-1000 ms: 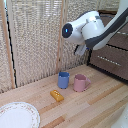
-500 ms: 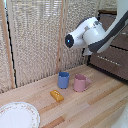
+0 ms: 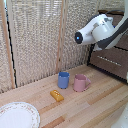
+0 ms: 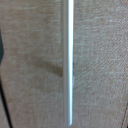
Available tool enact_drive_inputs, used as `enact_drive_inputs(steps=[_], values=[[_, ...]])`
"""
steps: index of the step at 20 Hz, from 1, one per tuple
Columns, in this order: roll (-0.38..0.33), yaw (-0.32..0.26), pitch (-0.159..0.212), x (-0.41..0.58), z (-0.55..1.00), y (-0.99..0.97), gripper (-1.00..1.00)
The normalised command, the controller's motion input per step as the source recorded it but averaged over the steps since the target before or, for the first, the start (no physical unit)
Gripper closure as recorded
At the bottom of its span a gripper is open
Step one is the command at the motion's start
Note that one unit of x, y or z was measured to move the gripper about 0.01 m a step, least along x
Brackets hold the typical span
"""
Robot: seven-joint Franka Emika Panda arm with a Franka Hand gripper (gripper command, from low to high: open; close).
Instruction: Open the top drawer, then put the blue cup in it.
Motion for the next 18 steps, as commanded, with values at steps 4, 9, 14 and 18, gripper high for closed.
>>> enact_drive_inputs(steps=[4,9,14,18], values=[[0.098,0.000,0.008,-0.006,0.35,-0.47,-1.00],[0.055,0.003,0.066,-0.003,0.10,-0.56,-1.00],[0.024,0.018,0.110,0.044,0.00,-0.50,1.00],[0.009,0.010,0.025,0.000,0.00,-0.06,1.00]])
